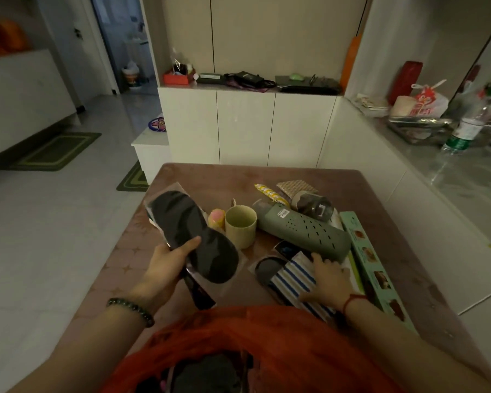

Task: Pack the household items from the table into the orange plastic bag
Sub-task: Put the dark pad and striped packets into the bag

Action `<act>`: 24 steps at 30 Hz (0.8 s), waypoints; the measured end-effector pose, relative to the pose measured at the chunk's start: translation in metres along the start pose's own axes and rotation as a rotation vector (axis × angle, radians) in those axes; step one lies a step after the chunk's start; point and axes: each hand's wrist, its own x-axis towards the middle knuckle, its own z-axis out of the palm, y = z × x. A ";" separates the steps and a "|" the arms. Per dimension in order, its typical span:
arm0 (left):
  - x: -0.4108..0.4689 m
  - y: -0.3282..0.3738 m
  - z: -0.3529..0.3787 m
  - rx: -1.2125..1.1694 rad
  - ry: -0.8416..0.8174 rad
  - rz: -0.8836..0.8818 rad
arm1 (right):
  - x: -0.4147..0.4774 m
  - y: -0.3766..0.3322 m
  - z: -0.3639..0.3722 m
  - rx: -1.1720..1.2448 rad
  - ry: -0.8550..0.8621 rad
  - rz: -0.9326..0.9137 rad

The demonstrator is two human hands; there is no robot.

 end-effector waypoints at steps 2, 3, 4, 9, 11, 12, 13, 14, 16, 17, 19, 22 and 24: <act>0.005 -0.004 -0.010 0.022 0.006 -0.007 | 0.004 0.004 -0.002 0.001 -0.017 -0.013; 0.007 -0.006 -0.015 0.029 0.000 -0.005 | 0.005 0.005 -0.004 0.021 -0.040 -0.039; 0.008 -0.008 -0.018 0.033 -0.009 -0.004 | 0.006 0.007 -0.006 0.057 -0.055 -0.078; 0.013 -0.014 -0.030 0.015 -0.017 -0.002 | 0.004 0.017 -0.046 0.833 0.181 -0.097; 0.016 -0.017 -0.032 0.015 -0.022 -0.006 | 0.007 0.023 -0.057 1.081 0.222 -0.019; 0.017 -0.019 -0.033 0.016 -0.028 -0.012 | 0.008 0.024 -0.058 1.044 0.177 -0.017; 0.019 -0.021 -0.032 0.016 -0.034 -0.020 | 0.009 0.023 -0.054 0.904 0.106 -0.042; 0.020 -0.023 -0.032 0.017 -0.041 -0.031 | 0.009 0.021 -0.045 0.713 0.021 -0.076; 0.023 -0.026 -0.029 0.016 -0.076 -0.055 | 0.009 0.014 -0.021 0.380 -0.077 -0.129; 0.024 -0.027 -0.028 0.016 -0.101 -0.065 | 0.011 0.011 -0.011 0.316 -0.088 -0.141; 0.025 -0.027 -0.026 0.014 -0.142 -0.074 | 0.018 0.009 0.005 0.329 -0.109 -0.111; 0.023 -0.025 -0.023 0.019 -0.179 -0.092 | 0.025 0.010 0.012 0.318 -0.071 -0.079; 0.023 -0.024 -0.020 0.014 -0.223 -0.108 | 0.023 0.011 0.010 0.299 -0.041 -0.095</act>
